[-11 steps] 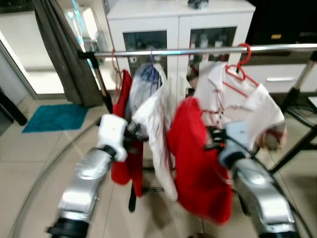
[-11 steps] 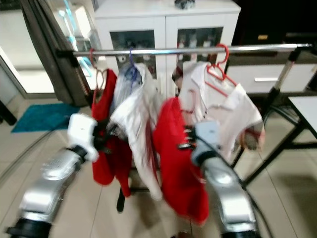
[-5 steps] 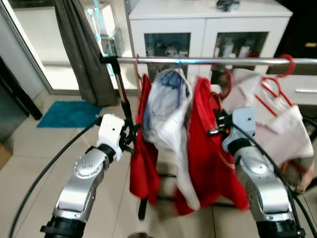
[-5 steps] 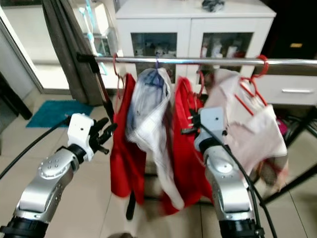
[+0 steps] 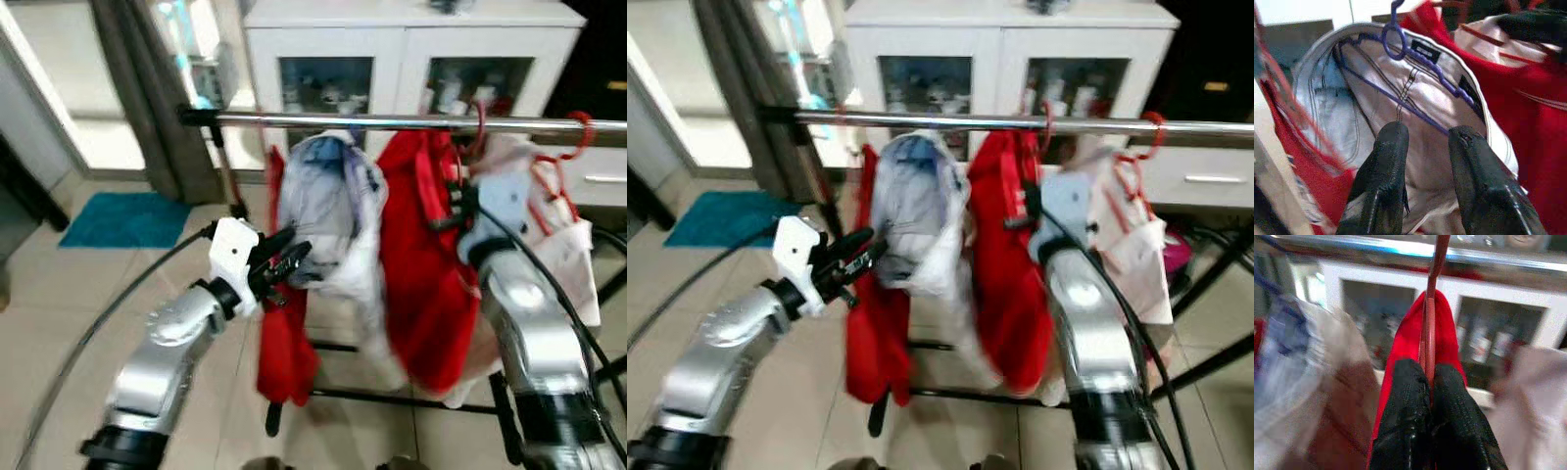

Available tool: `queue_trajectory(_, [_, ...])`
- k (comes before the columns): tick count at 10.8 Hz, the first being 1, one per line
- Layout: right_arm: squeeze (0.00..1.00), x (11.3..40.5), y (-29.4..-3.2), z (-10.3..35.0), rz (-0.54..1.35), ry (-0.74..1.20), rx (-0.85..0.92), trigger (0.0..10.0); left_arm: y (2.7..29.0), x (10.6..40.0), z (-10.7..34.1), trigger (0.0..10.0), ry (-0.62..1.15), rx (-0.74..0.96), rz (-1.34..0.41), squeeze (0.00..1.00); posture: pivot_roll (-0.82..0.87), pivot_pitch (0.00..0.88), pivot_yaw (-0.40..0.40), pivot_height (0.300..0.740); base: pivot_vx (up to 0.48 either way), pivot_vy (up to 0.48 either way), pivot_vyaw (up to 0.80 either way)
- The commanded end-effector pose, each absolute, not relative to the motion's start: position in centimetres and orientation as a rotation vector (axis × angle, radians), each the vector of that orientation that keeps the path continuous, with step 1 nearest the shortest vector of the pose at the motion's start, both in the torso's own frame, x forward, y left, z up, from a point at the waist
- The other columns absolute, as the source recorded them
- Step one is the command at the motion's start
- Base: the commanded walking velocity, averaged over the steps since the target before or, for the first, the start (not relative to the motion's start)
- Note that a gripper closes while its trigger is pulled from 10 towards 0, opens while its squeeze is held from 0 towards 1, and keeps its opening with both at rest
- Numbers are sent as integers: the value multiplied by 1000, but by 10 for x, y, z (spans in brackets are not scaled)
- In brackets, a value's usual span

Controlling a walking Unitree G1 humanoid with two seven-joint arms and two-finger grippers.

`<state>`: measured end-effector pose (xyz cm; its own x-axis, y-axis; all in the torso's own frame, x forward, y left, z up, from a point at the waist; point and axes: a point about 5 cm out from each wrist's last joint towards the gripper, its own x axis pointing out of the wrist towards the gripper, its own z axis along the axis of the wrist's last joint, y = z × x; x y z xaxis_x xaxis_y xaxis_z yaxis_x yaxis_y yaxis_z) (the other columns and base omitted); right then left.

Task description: Hang hanger

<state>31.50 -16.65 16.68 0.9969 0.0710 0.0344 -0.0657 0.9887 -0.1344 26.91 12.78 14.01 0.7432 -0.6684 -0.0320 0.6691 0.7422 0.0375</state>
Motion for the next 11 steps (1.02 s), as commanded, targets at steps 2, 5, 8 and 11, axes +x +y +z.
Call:
queue_trajectory(2, [0, 327, -165, 174, 60, -48, -124, 10000, 118, 263, 145, 10000, 20, 26, -832, 0, 72, 0, 68, 723, 0, 0, 0])
queue_trajectory(5, [0, 355, -175, 168, -15, 64, -132, 10000, 112, 264, 156, 10000, 1, 52, -923, 0, 63, 0, 72, 723, 0, 0, 0])
queue_trajectory(8, [0, 373, -184, 172, -43, 92, -163, 10000, 105, 259, 161, 10000, 3, 42, -1011, 0, 71, 0, 73, 723, 0, 0, 0])
queue_trajectory(11, [0, 387, -189, 169, -58, 171, -195, 10000, 106, 258, 165, 10000, 7, 44, -1056, 0, 74, 0, 74, 723, 0, 0, 0])
